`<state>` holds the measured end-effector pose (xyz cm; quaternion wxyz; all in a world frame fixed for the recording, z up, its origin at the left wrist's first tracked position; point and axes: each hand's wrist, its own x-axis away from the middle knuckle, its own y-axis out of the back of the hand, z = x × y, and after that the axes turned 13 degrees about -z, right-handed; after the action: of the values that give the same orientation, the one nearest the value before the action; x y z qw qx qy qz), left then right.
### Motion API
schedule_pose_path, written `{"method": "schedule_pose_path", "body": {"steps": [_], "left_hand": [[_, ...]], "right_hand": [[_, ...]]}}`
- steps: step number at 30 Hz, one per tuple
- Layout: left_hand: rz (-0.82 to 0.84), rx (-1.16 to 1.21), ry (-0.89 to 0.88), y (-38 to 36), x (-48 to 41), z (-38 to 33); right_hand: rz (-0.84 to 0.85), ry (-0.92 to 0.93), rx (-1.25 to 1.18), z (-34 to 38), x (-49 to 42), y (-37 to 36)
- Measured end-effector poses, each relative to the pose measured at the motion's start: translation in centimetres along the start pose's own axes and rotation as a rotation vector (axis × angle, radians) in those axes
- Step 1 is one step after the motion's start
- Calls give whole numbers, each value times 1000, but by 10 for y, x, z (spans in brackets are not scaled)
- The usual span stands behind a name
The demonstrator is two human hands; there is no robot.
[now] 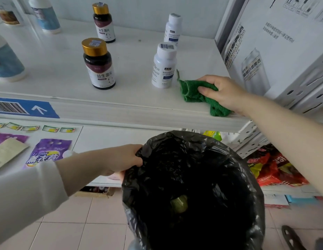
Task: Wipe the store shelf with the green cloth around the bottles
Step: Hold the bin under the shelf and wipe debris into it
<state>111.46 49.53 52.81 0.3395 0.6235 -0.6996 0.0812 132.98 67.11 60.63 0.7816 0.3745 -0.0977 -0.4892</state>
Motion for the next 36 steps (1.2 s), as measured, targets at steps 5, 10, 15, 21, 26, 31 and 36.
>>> {"method": "schedule_pose_path", "body": {"steps": [5, 10, 15, 21, 26, 31, 36], "left_hand": [[-124, 40, -9, 2, -14, -2], [-179, 100, -13, 7, -23, -5], [-211, 96, 8, 7, -27, -1], [-221, 158, 21, 14, -30, 1], [-209, 236, 9, 22, -33, 2], [-203, 284, 16, 24, -29, 0], [-189, 294, -14, 26, -23, 1]], "right_hand": [[13, -16, -73, 6, 10, 7], [-467, -97, -41, 3, -16, 16], [-277, -153, 70, -8, -28, 4], [-111, 21, 114, 5, 13, 2], [-123, 81, 1, 25, 62, -13], [-135, 32, -151, 32, 92, -19], [-667, -105, -117, 31, 67, 15]]}}
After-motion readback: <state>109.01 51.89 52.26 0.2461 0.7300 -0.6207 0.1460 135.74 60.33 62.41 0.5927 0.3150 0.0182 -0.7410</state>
